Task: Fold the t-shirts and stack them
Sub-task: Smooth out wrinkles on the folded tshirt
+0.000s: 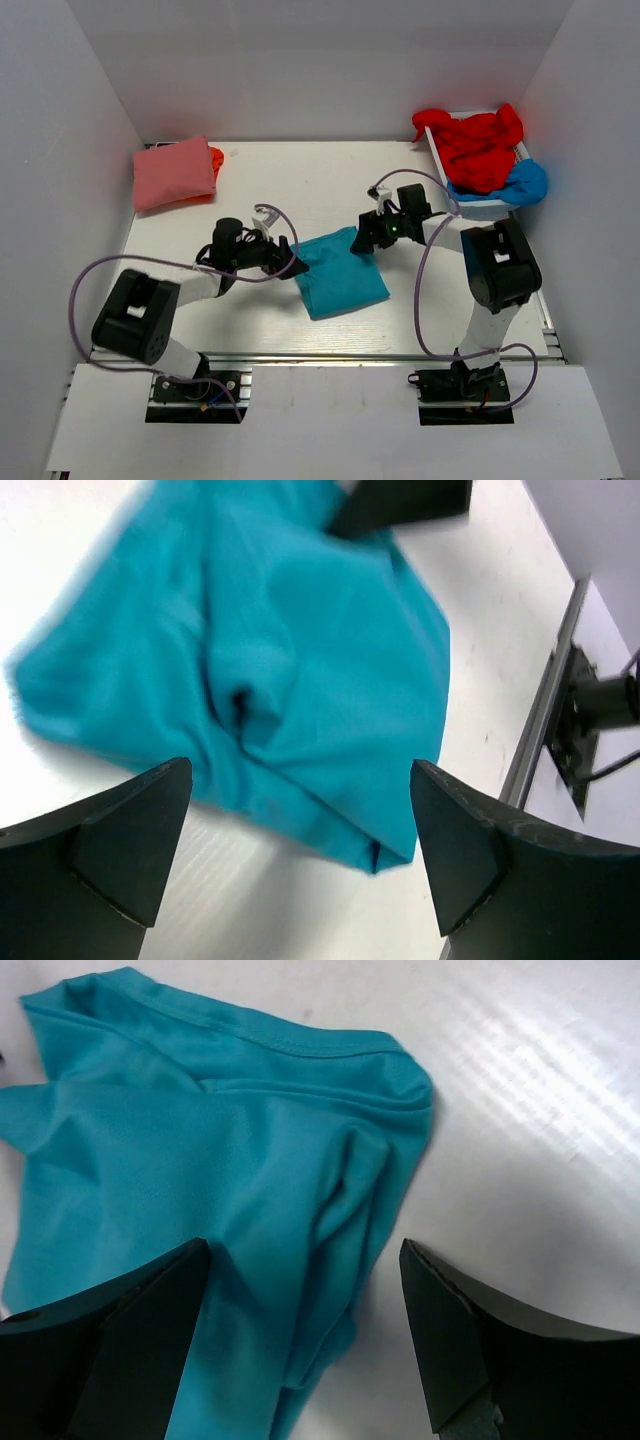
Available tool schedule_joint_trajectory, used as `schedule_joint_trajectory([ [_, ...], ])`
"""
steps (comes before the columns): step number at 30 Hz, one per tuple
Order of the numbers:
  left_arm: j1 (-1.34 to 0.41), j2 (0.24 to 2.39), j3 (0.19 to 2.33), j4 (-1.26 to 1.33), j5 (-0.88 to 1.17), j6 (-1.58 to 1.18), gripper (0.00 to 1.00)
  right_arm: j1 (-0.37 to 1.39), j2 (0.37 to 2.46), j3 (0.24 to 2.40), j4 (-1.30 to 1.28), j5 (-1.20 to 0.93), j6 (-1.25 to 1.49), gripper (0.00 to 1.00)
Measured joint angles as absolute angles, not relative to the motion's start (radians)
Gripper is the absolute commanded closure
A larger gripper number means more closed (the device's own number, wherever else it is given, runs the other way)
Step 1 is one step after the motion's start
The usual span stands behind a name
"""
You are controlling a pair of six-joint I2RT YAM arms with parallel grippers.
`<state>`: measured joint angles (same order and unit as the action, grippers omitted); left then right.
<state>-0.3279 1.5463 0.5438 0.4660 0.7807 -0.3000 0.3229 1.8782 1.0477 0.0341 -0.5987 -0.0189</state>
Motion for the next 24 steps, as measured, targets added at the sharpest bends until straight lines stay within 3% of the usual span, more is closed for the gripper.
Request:
schedule_joint_trajectory([
  [3,-0.331,1.401,0.532,0.424,0.686,-0.298,0.0,0.332,1.787,0.976,0.033,-0.604,0.009,0.11],
  [8,-0.343,1.258,0.54,0.368,0.559,-0.256,0.0,0.343,1.665,0.947,0.059,-0.6,0.068,0.09],
  [15,-0.449,1.406,0.671,0.226,0.467,-0.145,0.0,0.342,1.669,0.953,0.068,-0.554,0.151,0.09],
  [17,-0.478,1.464,0.699,0.205,0.437,-0.128,0.04,0.342,1.681,0.956,0.066,-0.541,0.174,0.09],
  [19,-0.501,1.501,0.704,0.191,0.408,-0.114,0.14,0.342,1.702,0.968,0.057,-0.533,0.191,0.09],
  [22,-0.519,1.541,0.708,0.176,0.371,-0.106,0.37,0.342,1.743,0.995,0.054,-0.53,0.214,0.19],
  [24,-0.521,1.565,0.723,0.164,0.347,-0.103,0.43,0.342,1.777,1.017,0.054,-0.531,0.229,0.26],
])
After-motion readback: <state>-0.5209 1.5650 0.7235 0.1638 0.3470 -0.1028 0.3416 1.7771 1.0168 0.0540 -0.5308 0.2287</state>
